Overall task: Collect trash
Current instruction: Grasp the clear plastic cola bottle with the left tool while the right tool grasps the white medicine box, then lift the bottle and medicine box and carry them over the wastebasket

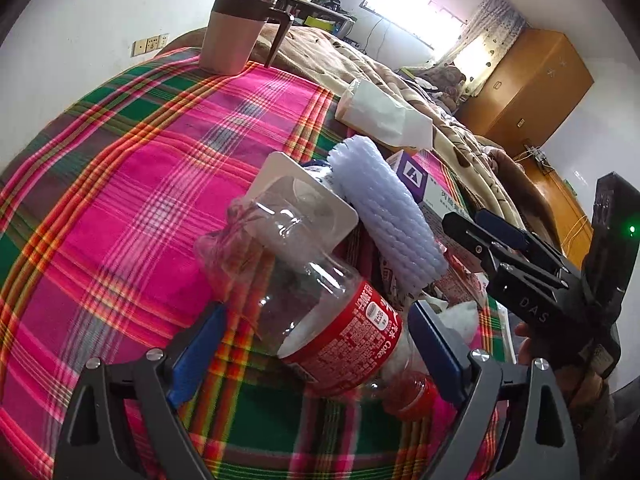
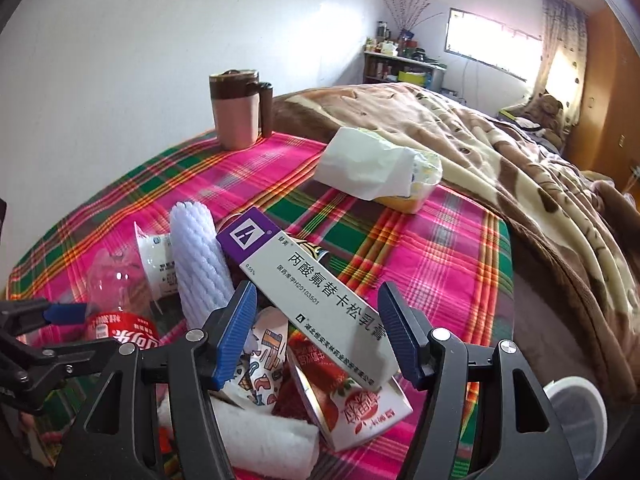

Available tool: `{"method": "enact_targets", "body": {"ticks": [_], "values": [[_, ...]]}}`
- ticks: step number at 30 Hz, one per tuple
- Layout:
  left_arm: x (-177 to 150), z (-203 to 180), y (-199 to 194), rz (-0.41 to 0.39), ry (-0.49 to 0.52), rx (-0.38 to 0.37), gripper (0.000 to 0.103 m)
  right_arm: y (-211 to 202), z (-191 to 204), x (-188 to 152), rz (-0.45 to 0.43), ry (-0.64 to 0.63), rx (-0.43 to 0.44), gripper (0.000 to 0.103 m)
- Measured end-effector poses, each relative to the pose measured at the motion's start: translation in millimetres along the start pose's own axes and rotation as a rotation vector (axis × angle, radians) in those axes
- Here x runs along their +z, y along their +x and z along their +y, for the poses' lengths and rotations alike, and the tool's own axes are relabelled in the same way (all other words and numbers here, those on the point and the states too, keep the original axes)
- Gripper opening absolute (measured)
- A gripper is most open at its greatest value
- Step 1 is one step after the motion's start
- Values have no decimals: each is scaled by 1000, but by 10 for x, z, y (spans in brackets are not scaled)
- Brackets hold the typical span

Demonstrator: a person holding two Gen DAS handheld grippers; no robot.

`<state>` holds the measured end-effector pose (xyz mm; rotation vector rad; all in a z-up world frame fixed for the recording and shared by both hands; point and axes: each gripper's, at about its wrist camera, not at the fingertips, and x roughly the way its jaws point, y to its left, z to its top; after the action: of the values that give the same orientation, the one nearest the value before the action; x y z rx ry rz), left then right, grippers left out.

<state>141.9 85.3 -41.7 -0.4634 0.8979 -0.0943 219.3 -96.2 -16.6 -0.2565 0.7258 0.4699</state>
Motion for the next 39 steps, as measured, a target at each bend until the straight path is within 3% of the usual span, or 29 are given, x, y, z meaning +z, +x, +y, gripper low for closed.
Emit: {"method": "enact_targets", "body": {"ticks": [6,9,12,23,26,27,31,39], "values": [[43,146,-16,23,-15,-6,93,55,40,1,55,-6,17,65],[45,204,-66,15,8,26,93,52,126,-11,98,-39,56,65],[58,292,-88,22,-3,40,93,79,221,-32,128,-89,24,65],[100,415,-1,33,-48,80,93,-9,235,-82,95,23,41,60],[120,415,19,24,-44,87,93,-40,230,-107,86,51,39,52],[121,416,24,20,-40,87,93,-40,226,-114,86,60,43,44],[104,446,-18,8,-44,79,79,-52,227,-162,81,96,44,40],[53,400,-75,-5,-13,77,78,-156,213,-249,44,183,62,37]]}}
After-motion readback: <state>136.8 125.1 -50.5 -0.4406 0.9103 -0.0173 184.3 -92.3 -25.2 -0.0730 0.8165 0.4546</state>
